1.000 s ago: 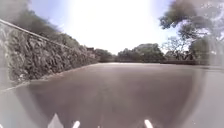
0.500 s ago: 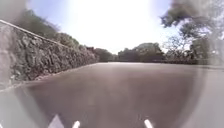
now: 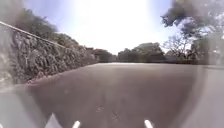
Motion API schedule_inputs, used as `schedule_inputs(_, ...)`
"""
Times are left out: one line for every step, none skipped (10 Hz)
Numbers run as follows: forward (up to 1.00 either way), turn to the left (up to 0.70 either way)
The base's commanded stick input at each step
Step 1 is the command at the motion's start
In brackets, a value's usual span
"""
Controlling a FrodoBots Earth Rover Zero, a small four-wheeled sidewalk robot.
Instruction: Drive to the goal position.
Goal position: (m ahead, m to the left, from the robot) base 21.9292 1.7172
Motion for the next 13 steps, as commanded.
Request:
schedule_inputs(0.7, 0.0)
schedule_inputs(0.7, 0.0)
schedule_inputs(0.7, 0.0)
schedule_inputs(0.7, 0.0)
schedule_inputs(0.7, 0.0)
schedule_inputs(0.7, 0.0)
schedule_inputs(0.7, 0.0)
schedule_inputs(0.7, 0.0)
schedule_inputs(0.7, 0.0)
schedule_inputs(0.7, 0.0)
schedule_inputs(0.7, 0.0)
schedule_inputs(0.7, 0.0)
schedule_inputs(0.7, 0.0)
